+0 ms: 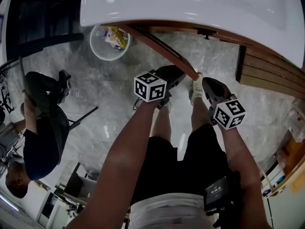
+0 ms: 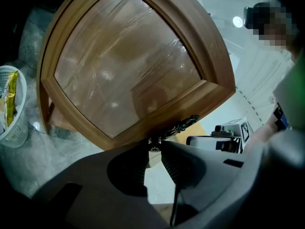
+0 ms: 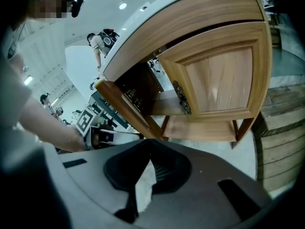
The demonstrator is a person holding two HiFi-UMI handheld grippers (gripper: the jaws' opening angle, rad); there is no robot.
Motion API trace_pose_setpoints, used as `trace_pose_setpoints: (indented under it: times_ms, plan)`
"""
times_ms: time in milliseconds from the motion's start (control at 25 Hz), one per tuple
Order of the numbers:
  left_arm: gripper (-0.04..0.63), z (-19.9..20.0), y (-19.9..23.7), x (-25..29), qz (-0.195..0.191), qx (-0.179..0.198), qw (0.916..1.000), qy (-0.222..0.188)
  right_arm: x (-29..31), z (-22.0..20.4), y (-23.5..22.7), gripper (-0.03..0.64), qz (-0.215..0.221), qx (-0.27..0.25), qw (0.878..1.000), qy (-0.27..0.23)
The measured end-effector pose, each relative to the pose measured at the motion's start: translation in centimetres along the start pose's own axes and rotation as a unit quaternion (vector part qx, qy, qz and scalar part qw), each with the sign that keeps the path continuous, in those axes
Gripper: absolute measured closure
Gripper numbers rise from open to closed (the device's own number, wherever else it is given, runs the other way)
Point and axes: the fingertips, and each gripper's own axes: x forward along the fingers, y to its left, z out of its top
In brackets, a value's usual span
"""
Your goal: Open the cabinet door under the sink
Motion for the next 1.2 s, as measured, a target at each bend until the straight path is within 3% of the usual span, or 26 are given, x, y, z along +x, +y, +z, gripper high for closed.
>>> trace_pose_setpoints:
  times_ms: [360,1200]
  plan:
    - [0.509,-1.9,0.3,-2.3,-0.001,0.034,0.9985,0.042,0.5,-0.2,0.7,0.603,-0.01,0.0,1.0,-0.005]
    - [0.508,-5.2,1.8,-8.4,-0.013,0.055,0.9944,0.09,1.4,-1.5,3.9,0.603,-0.008,-0.01,1.0,0.004]
